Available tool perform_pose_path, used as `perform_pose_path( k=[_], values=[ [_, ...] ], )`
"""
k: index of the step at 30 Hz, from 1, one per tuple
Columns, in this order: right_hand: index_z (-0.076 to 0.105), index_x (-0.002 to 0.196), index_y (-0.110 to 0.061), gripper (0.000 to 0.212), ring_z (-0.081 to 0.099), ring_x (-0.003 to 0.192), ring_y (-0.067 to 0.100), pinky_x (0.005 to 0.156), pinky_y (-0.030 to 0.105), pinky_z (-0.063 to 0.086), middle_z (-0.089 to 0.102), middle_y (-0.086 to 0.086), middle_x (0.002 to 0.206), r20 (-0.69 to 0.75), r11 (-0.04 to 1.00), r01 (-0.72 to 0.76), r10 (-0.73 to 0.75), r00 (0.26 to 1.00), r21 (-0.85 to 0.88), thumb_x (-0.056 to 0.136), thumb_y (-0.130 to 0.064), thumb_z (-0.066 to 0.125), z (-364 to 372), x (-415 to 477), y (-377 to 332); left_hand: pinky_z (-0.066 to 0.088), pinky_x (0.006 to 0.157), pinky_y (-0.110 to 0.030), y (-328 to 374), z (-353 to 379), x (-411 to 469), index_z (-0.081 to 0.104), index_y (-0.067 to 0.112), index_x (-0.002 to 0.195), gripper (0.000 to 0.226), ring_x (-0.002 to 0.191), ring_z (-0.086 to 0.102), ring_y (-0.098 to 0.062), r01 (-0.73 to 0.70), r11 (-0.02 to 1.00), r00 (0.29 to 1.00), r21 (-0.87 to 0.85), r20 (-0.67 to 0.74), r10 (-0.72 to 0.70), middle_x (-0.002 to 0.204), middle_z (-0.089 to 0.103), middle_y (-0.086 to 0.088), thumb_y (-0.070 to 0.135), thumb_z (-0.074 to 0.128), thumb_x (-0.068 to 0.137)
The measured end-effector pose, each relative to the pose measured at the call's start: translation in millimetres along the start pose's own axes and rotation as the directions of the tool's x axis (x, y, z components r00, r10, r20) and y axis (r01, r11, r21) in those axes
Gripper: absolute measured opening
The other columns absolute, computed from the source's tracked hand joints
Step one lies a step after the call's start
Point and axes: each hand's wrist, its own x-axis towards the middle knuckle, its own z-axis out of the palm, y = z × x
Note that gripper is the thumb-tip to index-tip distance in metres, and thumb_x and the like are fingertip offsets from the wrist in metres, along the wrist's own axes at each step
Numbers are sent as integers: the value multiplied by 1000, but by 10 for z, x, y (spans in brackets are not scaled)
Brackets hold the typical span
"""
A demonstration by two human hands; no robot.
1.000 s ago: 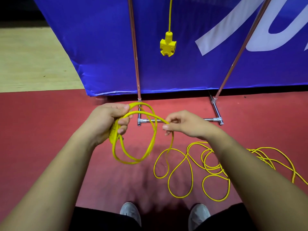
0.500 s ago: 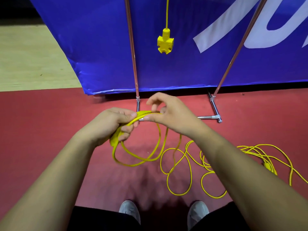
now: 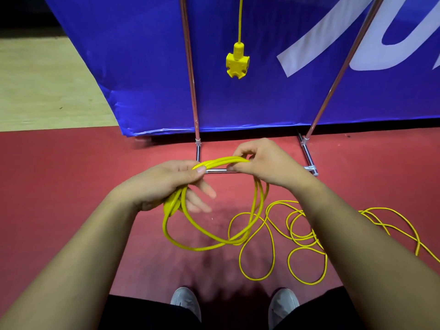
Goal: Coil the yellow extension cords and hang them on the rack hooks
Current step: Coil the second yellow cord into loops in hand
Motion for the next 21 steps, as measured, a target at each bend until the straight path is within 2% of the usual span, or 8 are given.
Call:
perform_pose_path(
  k=[3, 6, 9, 11, 12, 14, 17, 21],
  values=[
    [74, 73, -22, 6, 50, 59, -2, 59, 15, 36, 63, -11, 63, -74, 997, -6, 12, 997, 79, 77, -22, 80, -42, 8, 73, 45, 40, -22, 31, 6, -19, 56, 7, 95, 22, 42, 61, -24, -4, 989, 999, 149, 37, -1, 68, 67, -24, 27, 55, 86],
    [74, 73, -25, 7, 49, 62, 0, 62, 24, 39, 64, -6, 66, -90, 993, -5, 16, 996, 119, 76, -25, 80, -43, 8, 112, 39, 39, -19, 33, -21, 1, 63, 2, 87, 24, 34, 51, -20, -34, 971, 999, 237, 45, 24, 53, 61, -19, 25, 59, 86],
    [74, 74, -23, 8, 48, 63, 0, 61, 23, 39, 64, -5, 66, -121, 990, 6, 11, 993, 142, 76, -27, 80, -40, 11, 98, 46, 50, -22, 4, -11, 14, 59, 8, 71, 21, 57, 68, -29, -72, 982, 997, 177, 38, 66, 54, 62, -18, 20, 64, 87],
    [73, 74, -22, 8, 48, 61, -2, 59, 16, 38, 63, -9, 64, -152, 984, 26, 1, 988, 175, 77, -25, 80, -66, 9, 82, 52, 69, -31, -37, -2, 28, 58, 10, 75, 17, 90, 70, -38, -100, 992, 994, 76, 53, 96, 66, 65, -20, 18, 61, 89],
    [73, 74, -22, 8, 48, 60, -2, 59, 13, 37, 62, -13, 63, -164, 981, 37, -6, 986, 189, 77, -24, 80, -76, 9, 78, 54, 72, -38, -44, 9, 30, 59, 11, 80, 12, 93, 69, -40, -93, 996, 994, 18, 63, 92, 78, 68, -23, 19, 59, 89],
    [73, 74, -23, 8, 49, 59, -2, 58, 13, 37, 61, -14, 62, -173, 976, 45, -8, 985, 214, 78, -23, 79, -70, 17, 91, 56, 59, -34, -22, 28, 23, 57, 12, 87, 11, 69, 71, -37, -67, 997, 994, -26, 83, 69, 94, 69, -29, 23, 57, 87],
    [73, 76, -22, 6, 47, 56, 3, 55, 19, 38, 60, -10, 62, -169, 966, 24, 20, 985, 258, 79, -22, 78, -26, 33, 144, 41, 39, -21, 17, 46, 15, 61, 5, 89, 21, 31, 49, -21, -103, 995, 991, -9, 83, 103, 65, 66, -25, 25, 55, 87],
    [72, 75, -22, 7, 47, 53, 12, 52, 26, 38, 57, -7, 60, -177, 954, 12, 44, 983, 300, 80, -19, 77, 1, 61, 193, 40, 41, -23, -6, 89, 44, 66, 0, 86, 30, 33, 47, -21, -140, 979, 986, -146, 73, 152, 46, 53, -16, 23, 48, 88]
  ],
)
